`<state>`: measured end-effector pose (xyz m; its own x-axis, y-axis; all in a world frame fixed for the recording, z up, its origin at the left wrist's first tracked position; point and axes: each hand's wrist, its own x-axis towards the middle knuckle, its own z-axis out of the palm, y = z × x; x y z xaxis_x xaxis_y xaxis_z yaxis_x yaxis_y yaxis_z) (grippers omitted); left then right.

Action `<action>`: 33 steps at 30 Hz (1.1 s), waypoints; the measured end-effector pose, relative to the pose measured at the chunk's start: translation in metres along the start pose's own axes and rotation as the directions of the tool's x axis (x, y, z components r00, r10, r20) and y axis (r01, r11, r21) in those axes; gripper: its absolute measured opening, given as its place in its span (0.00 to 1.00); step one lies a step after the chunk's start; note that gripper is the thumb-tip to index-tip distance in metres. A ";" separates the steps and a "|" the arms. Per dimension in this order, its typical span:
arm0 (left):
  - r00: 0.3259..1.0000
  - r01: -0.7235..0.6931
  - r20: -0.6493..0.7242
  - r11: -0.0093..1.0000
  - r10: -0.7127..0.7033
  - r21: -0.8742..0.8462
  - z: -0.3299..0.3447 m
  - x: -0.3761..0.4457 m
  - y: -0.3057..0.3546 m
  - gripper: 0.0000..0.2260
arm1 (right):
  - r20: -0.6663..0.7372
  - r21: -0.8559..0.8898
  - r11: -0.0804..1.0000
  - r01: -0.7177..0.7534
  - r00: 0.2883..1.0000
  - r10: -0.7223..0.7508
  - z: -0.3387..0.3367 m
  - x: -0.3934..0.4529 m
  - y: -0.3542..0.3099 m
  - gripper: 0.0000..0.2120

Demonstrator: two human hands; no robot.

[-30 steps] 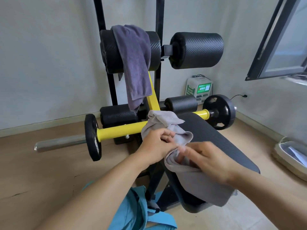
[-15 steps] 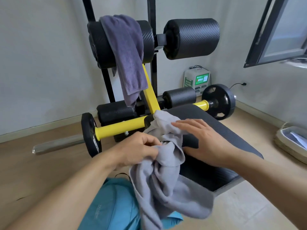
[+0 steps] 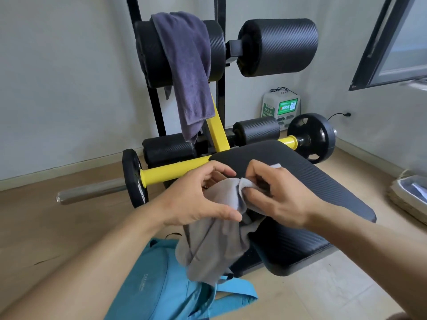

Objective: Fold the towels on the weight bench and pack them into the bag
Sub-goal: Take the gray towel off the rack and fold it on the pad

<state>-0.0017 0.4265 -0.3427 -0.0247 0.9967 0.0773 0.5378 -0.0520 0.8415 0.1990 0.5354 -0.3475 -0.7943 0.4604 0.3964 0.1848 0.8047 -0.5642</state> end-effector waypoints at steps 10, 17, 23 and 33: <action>0.999 0.027 -0.036 0.988 -0.022 0.153 0.012 -0.008 0.012 0.20 | 0.045 0.148 0.981 -0.123 0.992 0.118 0.005 0.001 -0.020 0.12; 0.990 0.062 0.107 0.968 -0.090 0.242 0.002 -0.006 0.012 0.10 | 0.188 -0.175 0.983 -0.053 0.978 0.086 -0.007 0.002 -0.035 0.20; 0.996 0.078 -0.067 0.954 -0.061 0.291 -0.013 -0.006 0.010 0.06 | 0.264 -0.395 0.914 -0.091 0.942 0.207 -0.018 0.005 -0.031 0.13; 0.903 0.377 -0.011 0.779 -0.430 0.501 -0.026 -0.014 -0.007 0.06 | 0.231 -0.271 0.957 -0.101 0.959 0.166 -0.028 -0.001 -0.039 0.17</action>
<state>-0.0271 0.4113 -0.3355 -0.2626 0.9216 -0.2857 0.8318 0.3663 0.4170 0.2087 0.5147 -0.3056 -0.8644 0.4885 0.1191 0.4137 0.8255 -0.3840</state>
